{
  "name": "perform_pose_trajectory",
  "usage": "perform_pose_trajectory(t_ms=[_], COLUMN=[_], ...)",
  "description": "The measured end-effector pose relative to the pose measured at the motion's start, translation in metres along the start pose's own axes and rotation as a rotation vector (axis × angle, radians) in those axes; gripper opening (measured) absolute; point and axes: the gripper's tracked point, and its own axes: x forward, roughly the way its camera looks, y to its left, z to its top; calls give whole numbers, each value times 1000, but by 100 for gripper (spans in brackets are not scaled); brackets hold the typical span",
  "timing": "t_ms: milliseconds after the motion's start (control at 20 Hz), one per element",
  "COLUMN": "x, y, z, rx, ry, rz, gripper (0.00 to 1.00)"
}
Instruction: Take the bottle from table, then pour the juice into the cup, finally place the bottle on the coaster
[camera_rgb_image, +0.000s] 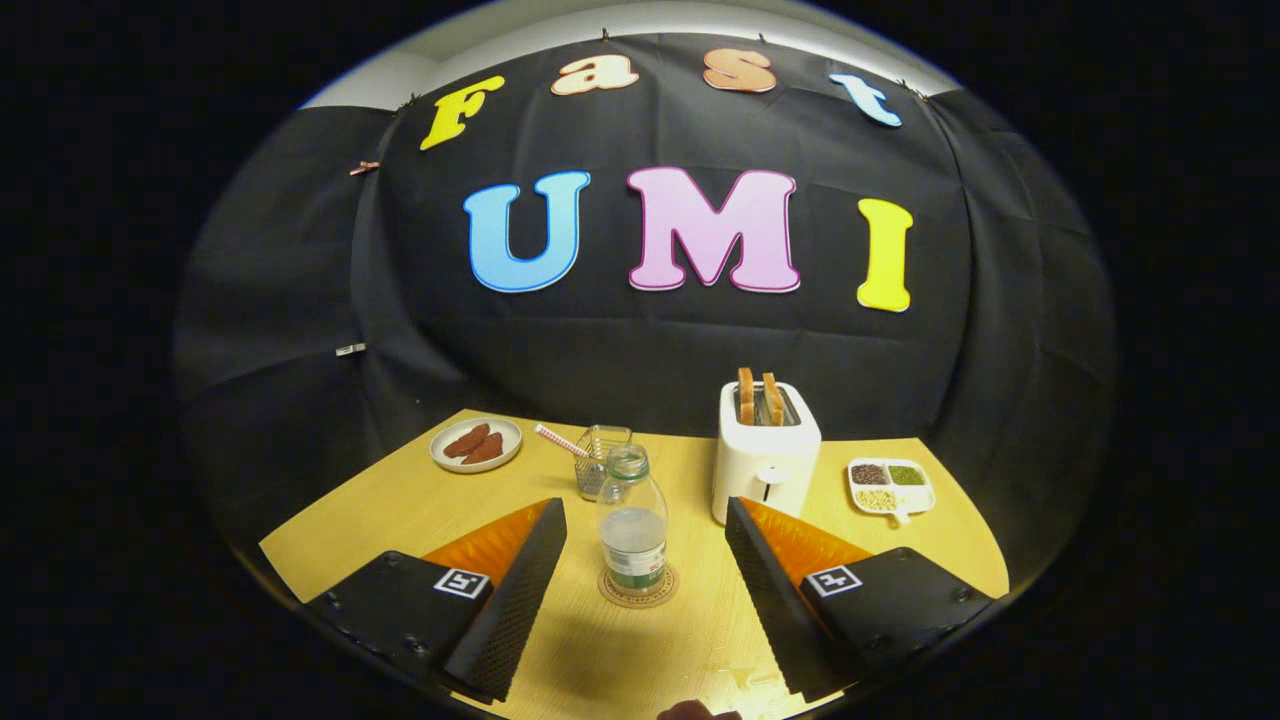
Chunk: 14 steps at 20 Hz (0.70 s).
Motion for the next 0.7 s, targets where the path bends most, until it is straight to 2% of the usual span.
perform_pose_trajectory(t_ms=[200, 400, 700], x=[-39, -67, -118], y=[-11, -42, -68], z=[33, 56, 72], rx=[14, 5, 38], ry=[-43, -120, -186], rz=[-34, -99, -173], gripper=[98, 98, 98])
